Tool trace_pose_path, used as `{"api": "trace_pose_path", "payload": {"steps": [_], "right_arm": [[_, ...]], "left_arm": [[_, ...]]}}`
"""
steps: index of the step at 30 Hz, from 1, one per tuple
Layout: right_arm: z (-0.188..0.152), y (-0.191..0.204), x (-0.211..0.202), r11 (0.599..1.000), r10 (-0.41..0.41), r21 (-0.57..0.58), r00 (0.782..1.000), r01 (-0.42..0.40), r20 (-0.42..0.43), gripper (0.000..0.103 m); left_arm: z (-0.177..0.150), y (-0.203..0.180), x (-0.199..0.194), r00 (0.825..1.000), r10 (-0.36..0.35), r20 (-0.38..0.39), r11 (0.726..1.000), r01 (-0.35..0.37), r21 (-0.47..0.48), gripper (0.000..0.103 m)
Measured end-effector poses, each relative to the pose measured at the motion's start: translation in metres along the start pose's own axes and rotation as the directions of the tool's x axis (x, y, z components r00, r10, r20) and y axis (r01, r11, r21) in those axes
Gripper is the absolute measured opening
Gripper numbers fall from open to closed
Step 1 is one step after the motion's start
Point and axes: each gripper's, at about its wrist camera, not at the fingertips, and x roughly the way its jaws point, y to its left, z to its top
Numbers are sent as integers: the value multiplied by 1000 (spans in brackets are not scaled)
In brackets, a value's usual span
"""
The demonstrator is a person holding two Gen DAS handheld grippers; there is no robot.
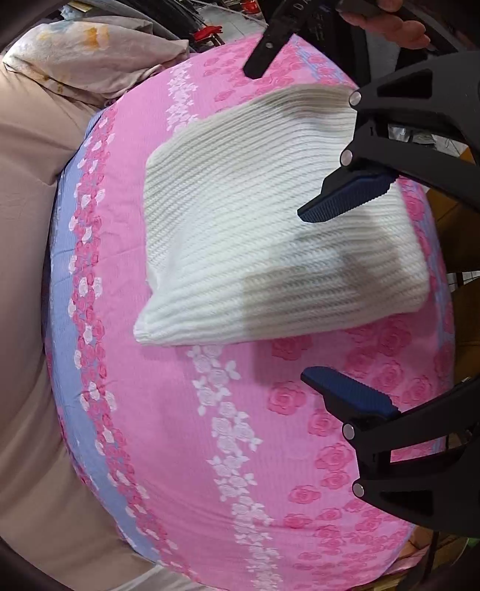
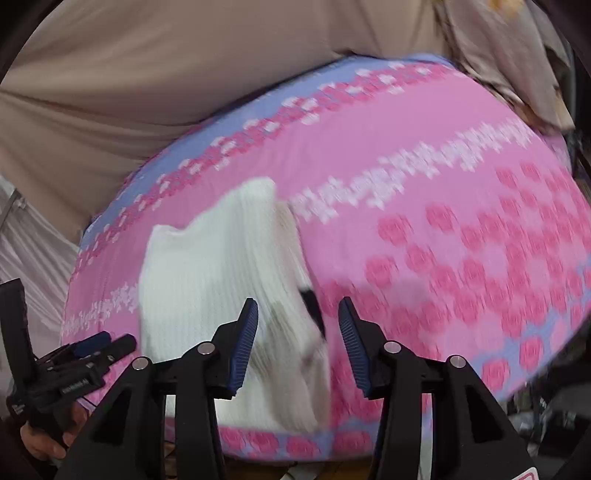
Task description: Fold small clothes
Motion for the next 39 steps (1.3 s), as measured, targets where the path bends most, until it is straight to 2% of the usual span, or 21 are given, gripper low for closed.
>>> {"api": "trace_pose_path", "payload": {"steps": [2,4,6,7,9,12,14,16,17,18,19,22,25,27,29,31,33,35,38,39], "right_arm": [[3,13,10,1000,11,-17,1000,-11,-3,40],[4,26,32,999,19,-46,1000,-20,-18,21],[-8,30,61,991,-76,-121,993,64,-92,14],[-14,29,73,981,-143,-148,983,125,-115,13],[-14,26,70,980,-148,-146,984,133,-97,13],[-3,32,37,996,-50,-80,997,45,-62,13],[2,38,32,995,-19,-94,998,13,-56,13],[2,39,49,994,-33,-108,995,22,-96,13],[0,33,69,993,-69,-107,987,53,-145,12],[-3,26,85,992,-90,-103,980,73,-180,7],[-4,21,90,995,-66,-85,984,53,-163,6],[7,23,75,999,-44,-19,985,42,-166,6],[26,43,59,999,-21,-53,993,15,-113,7],[37,51,72,997,-41,-77,992,32,-120,6],[38,48,108,988,-129,-109,974,110,-189,5],[43,42,119,990,-115,-99,977,98,-181,2],[50,45,107,994,-103,-67,976,92,-193,3],[51,48,78,998,-51,-54,989,44,-137,5],[28,30,42,999,-31,-23,996,29,-88,20],[18,22,36,999,-37,-11,995,36,-91,29]], "left_arm": [[4,-2,13,999,31,-17,1000,-31,-1,78],[3,-2,28,997,60,-45,998,-61,-2,78],[1,0,39,995,80,-62,997,-81,-4,79],[0,1,41,994,82,-66,997,-83,-3,80],[-2,-1,42,994,86,-65,996,-86,5,80],[-2,-7,39,992,118,-50,993,-116,33,80],[-2,-7,40,991,119,-52,992,-118,33,80],[-2,-7,42,992,112,-53,993,-110,37,80],[-2,-7,42,992,112,-53,993,-110,39,81],[-2,-7,42,993,109,-55,993,-107,41,82],[-2,-7,44,993,105,-58,994,-103,42,82],[-2,-6,45,993,106,-59,994,-104,46,82],[-2,-3,48,993,94,-70,995,-92,24,83],[-1,0,50,994,83,-76,996,-82,18,84],[-1,2,51,994,79,-79,997,-78,19,84],[0,2,53,994,71,-82,997,-70,15,85],[0,3,53,994,69,-83,998,-68,18,85],[0,6,52,995,54,-84,999,-53,6,85],[-1,17,36,998,-22,-60,999,19,-43,83],[-3,20,33,998,-31,-60,998,28,-48,83]]}}
